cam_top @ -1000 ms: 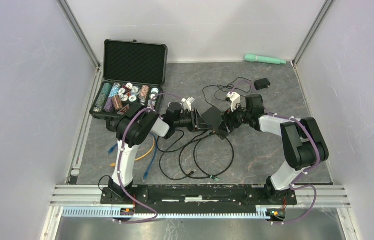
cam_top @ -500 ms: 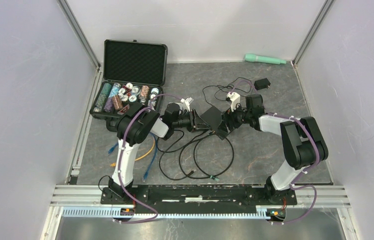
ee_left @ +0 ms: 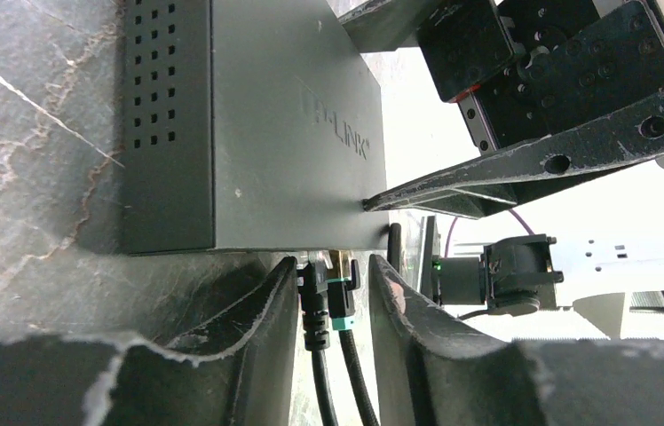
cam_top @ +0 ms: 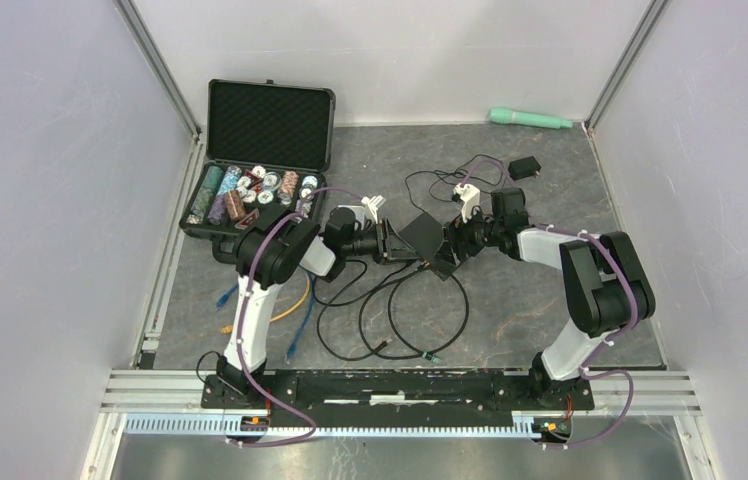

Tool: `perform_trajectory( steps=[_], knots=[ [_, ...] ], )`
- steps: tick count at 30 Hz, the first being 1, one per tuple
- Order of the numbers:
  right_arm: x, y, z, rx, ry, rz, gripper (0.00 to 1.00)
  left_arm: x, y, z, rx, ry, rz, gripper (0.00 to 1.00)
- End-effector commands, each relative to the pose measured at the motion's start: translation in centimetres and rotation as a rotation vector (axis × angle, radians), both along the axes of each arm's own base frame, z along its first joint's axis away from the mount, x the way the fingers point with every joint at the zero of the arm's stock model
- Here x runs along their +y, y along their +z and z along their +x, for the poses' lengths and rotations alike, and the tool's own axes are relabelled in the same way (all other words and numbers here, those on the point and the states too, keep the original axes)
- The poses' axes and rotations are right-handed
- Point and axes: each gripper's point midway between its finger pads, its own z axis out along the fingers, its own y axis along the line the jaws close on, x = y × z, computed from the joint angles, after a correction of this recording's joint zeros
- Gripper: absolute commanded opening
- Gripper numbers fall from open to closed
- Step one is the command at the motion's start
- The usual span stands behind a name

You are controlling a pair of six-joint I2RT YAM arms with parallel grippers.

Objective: Pull the plug from the switch port
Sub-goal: Pull the connector from the switch port.

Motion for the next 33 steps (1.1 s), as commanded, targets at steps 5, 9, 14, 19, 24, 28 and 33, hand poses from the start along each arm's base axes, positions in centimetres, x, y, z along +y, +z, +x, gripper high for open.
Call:
perform_trajectory(
  steps=[5, 9, 14, 19, 24, 28, 33],
  knots=[
    [-1.6, -2.8, -0.7, 0.063, -0.030, -0.099, 0.88, 1.2, -4.0, -1.2, 0.038, -0.011, 0.058, 0.33],
    [-1.6, -2.9, -0.7, 0.065, -0.030, -0.100, 0.88, 1.2, -4.3, -1.2, 0.037, -0.012, 0.064, 0.29],
    [-1.6, -2.9, -0.6, 0.064, -0.030, -0.100, 0.88, 1.3, -4.6, -1.1, 0.043, -0.010, 0.074, 0.22],
    [-1.8, -3.0, -0.6, 0.069, -0.041, -0.107, 0.87, 1.5, -5.3, -0.9, 0.066, 0.013, 0.110, 0.12],
    [-2.0, -3.4, -0.5, 0.080, -0.066, -0.114, 0.87, 1.9, -6.1, -0.7, 0.134, 0.065, 0.145, 0.02],
    [-2.5, -4.1, -0.7, 0.095, -0.096, -0.134, 0.86, 1.8, -5.8, -0.8, 0.176, 0.084, 0.114, 0.02],
    [-3.2, -4.9, -1.2, 0.112, -0.134, -0.160, 0.86, 1.8, -5.0, -0.8, 0.240, 0.131, 0.015, 0.02]
  ],
)
